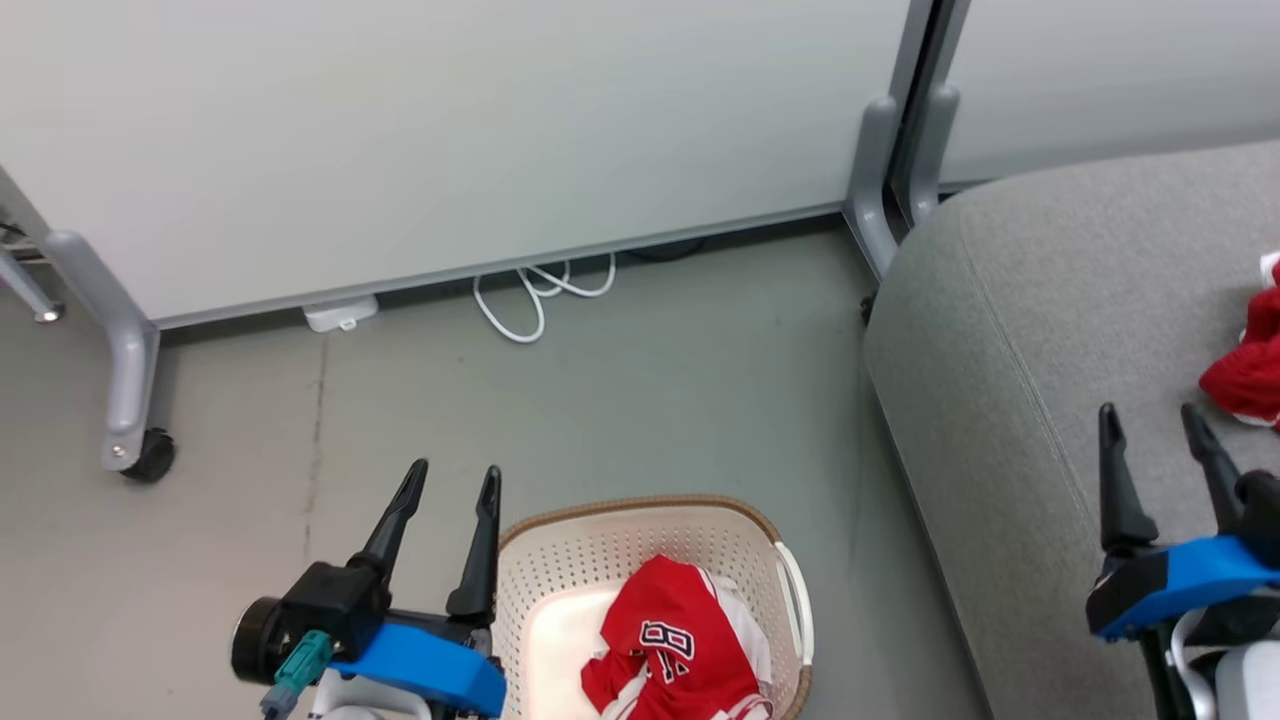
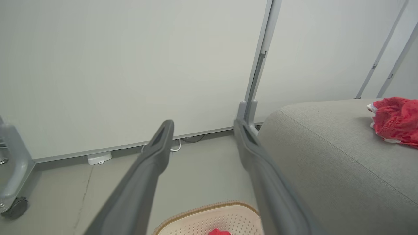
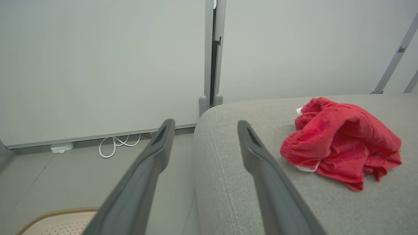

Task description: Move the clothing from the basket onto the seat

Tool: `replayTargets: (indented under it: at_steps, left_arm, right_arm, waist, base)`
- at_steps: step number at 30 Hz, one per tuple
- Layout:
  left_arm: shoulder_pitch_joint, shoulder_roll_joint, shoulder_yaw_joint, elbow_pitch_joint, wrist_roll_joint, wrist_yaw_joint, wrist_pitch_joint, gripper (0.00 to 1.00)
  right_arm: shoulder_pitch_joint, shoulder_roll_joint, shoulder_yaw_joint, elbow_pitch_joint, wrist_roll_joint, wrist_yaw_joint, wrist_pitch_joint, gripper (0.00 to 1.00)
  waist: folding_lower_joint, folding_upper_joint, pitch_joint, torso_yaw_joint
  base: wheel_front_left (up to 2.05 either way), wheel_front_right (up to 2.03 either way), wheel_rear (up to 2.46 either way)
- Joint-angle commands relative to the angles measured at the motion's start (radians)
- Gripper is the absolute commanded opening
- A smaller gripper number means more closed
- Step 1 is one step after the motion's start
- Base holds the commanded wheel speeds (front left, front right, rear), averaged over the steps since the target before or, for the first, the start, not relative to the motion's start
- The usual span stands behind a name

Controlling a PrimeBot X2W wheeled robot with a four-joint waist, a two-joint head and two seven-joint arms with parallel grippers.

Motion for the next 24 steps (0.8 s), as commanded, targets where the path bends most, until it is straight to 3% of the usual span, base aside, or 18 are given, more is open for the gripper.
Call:
replayTargets:
  at_steps: [1, 9, 24]
  left_arm:
    - [0.018, -0.002, 0.020, 0.005, 0.009, -0.002, -0.005, 1.00]
    - [0.070, -0.010, 0.090, 0.034, 0.028, -0.002, -0.004, 1.00]
    - [0.090, 0.005, 0.147, 0.061, 0.034, -0.002, -0.004, 1.00]
  right_arm:
    - [0.039, 0.013, 0.013, -0.037, -0.005, 0.000, 0.012, 1.00]
    - [0.167, 0.056, 0.065, -0.156, 0.032, 0.000, 0.049, 1.00]
    - [0.240, 0.068, 0.131, -0.189, 0.072, 0.000, 0.048, 1.00]
  waist:
    - [0.0003, 0.0000, -0.032, 0.029]
    - [0.0003, 0.0000, -0.081, 0.073]
    - [0.0003, 0.0000, -0.094, 0.107]
  base:
    - [0.00, 0.00, 0.00]
    - [0.00, 0.00, 0.00]
    - [0.00, 0.00, 0.00]
